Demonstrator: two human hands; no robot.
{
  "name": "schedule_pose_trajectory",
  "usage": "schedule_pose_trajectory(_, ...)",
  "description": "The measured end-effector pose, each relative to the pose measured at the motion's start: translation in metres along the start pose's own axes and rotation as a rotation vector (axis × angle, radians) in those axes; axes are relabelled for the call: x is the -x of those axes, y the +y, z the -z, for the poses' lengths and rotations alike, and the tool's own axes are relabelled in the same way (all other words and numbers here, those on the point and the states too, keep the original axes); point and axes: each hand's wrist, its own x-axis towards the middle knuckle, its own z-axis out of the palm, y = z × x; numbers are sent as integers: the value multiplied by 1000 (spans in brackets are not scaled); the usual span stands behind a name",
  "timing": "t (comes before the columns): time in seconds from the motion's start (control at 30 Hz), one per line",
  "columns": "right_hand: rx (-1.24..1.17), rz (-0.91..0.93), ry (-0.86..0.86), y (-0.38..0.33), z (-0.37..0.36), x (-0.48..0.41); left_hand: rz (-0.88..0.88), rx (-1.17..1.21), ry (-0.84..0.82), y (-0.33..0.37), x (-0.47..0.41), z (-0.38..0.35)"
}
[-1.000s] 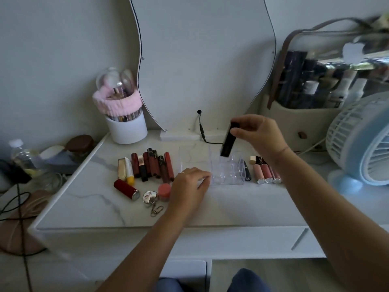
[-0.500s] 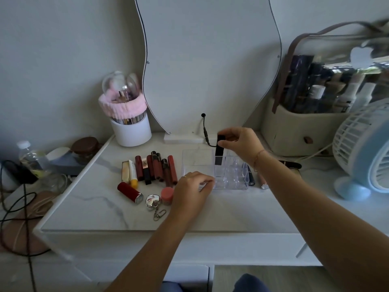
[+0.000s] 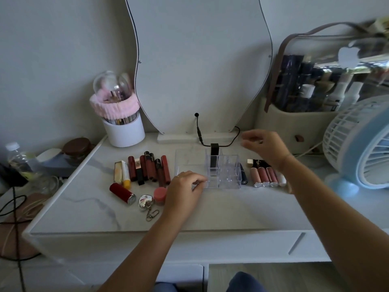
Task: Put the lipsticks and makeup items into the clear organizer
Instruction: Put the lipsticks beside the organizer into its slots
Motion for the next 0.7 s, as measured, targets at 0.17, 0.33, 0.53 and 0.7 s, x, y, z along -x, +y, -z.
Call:
schedule_pose_trajectory(0.17, 63, -236, 8, 63, 45, 18, -5, -12, 10, -1, -1, 0)
schedule_pose_trajectory(0.33, 139, -269, -20, 94, 50, 21, -14, -20, 6, -1, 0, -1)
schedule_pose_trajectory(0.53, 130, -256, -45, 96, 50, 16, -9, -19, 11, 0, 0, -1)
schedule_pose_trajectory(0.7, 114, -201, 23, 86, 50, 17, -11, -26, 14, 0, -1, -1)
